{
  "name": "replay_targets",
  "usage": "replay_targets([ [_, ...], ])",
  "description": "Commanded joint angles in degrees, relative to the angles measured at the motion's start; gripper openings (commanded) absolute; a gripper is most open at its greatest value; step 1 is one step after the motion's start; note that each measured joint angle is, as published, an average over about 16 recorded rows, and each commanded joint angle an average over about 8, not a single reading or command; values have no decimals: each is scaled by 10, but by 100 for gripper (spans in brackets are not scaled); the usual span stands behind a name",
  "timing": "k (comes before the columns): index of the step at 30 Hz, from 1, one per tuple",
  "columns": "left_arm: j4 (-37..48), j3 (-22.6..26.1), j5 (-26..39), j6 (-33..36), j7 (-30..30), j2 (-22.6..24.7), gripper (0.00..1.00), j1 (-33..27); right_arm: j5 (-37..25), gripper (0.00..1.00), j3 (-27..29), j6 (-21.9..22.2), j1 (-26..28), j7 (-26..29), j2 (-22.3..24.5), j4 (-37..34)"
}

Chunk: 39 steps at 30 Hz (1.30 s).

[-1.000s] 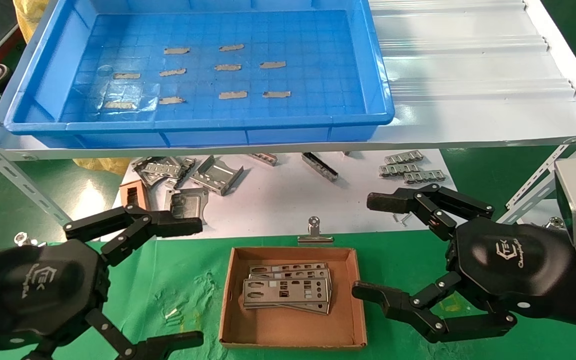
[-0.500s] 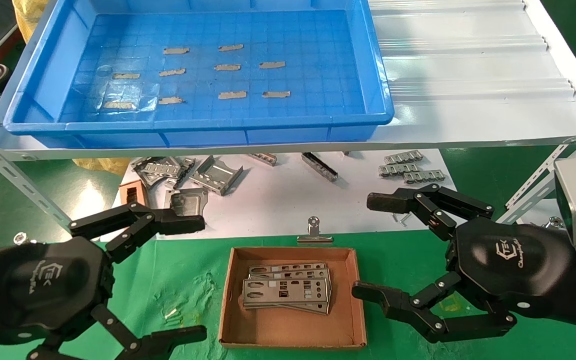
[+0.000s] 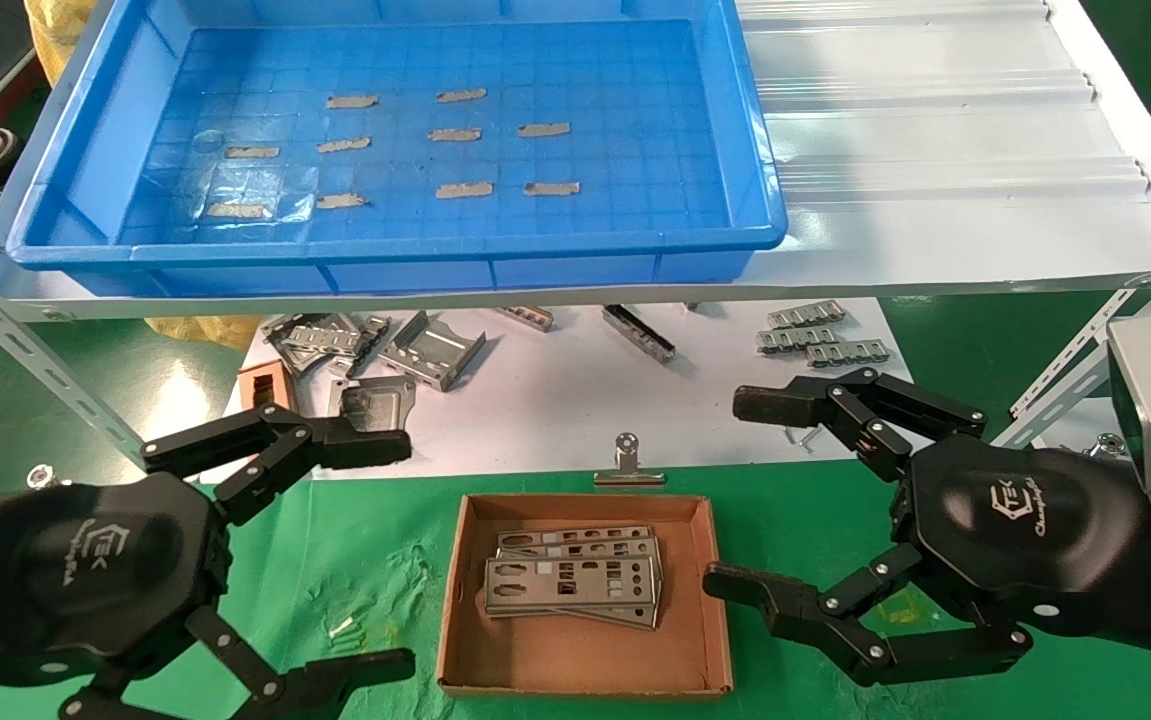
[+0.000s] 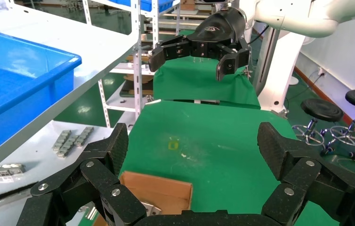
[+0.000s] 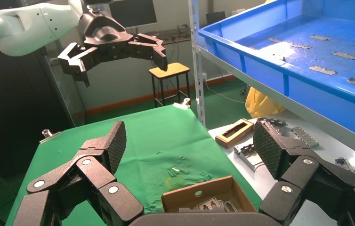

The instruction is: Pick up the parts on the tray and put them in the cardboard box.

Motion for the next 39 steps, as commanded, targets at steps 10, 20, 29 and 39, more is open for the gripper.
replay_targets([
  [10, 1, 1, 1, 0, 0, 1, 100, -1, 0, 100, 0, 0, 0, 0, 0, 0],
  [20, 2, 1, 1, 0, 1, 1, 100, -1, 0, 100, 0, 0, 0, 0, 0, 0],
  [29, 2, 1, 1, 0, 1, 1, 100, -1, 0, 100, 0, 0, 0, 0, 0, 0],
  [39, 2, 1, 1, 0, 1, 1, 100, -1, 0, 100, 0, 0, 0, 0, 0, 0],
])
